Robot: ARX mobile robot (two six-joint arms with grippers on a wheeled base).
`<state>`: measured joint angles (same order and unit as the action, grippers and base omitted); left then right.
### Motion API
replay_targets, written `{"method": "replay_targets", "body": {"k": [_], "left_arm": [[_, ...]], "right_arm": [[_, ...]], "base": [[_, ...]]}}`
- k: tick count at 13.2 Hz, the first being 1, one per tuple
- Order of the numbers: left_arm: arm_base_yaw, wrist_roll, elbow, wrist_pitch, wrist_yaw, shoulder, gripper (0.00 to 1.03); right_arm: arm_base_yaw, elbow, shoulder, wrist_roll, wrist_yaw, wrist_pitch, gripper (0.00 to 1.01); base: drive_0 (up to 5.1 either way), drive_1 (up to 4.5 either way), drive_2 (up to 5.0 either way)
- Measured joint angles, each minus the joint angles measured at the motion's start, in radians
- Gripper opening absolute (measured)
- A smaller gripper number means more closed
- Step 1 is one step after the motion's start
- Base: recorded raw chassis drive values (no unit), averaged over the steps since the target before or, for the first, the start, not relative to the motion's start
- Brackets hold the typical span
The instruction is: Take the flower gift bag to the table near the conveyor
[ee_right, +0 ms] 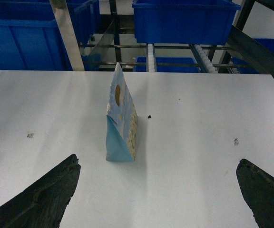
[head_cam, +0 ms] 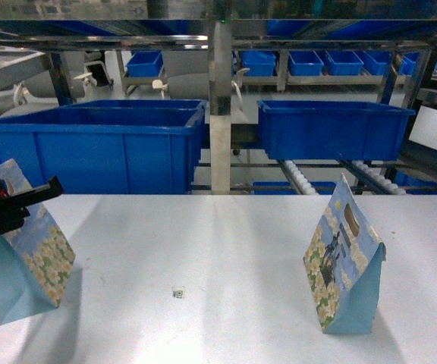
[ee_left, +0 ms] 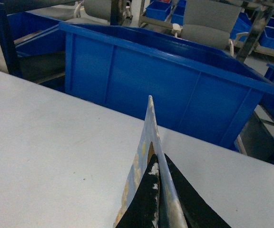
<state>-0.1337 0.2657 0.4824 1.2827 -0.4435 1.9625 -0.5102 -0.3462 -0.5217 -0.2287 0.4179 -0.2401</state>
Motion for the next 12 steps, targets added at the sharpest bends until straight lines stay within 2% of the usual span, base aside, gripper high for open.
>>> {"method": "replay_targets", "body": {"k": [3, 5, 10, 11, 12], "left_arm": [[0.048, 0.015, 0.0, 0.006, 0.021, 0.065, 0.02], [0.051, 0.015, 0.0, 0.019, 0.022, 0.084, 0.02], [-0.033, 0.027, -0.098, 0.018, -0.009, 0.081, 0.02], [-0.044, 0.03, -0.122, 0.011, -0.011, 0.073, 0.12], [-0.06, 0.035, -0.158, 0.0, -0.009, 0.068, 0.28]], "right_arm": [[0.0, 0.0, 0.0, 0.0, 0.0, 0.0, 0.98], [0.0, 0.0, 0.0, 0.0, 0.0, 0.0, 0.98], [0.0, 0.0, 0.0, 0.0, 0.0, 0.0, 0.98], [0.0, 0.0, 0.0, 0.0, 0.0, 0.0, 0.98], [0.0, 0.0, 0.0, 0.0, 0.0, 0.0, 0.98]], "base": [[0.0, 0.0, 0.0], [0.0, 0.0, 0.0], [0.0, 0.0, 0.0], [0.0, 0.0, 0.0], [0.0, 0.0, 0.0]]}}
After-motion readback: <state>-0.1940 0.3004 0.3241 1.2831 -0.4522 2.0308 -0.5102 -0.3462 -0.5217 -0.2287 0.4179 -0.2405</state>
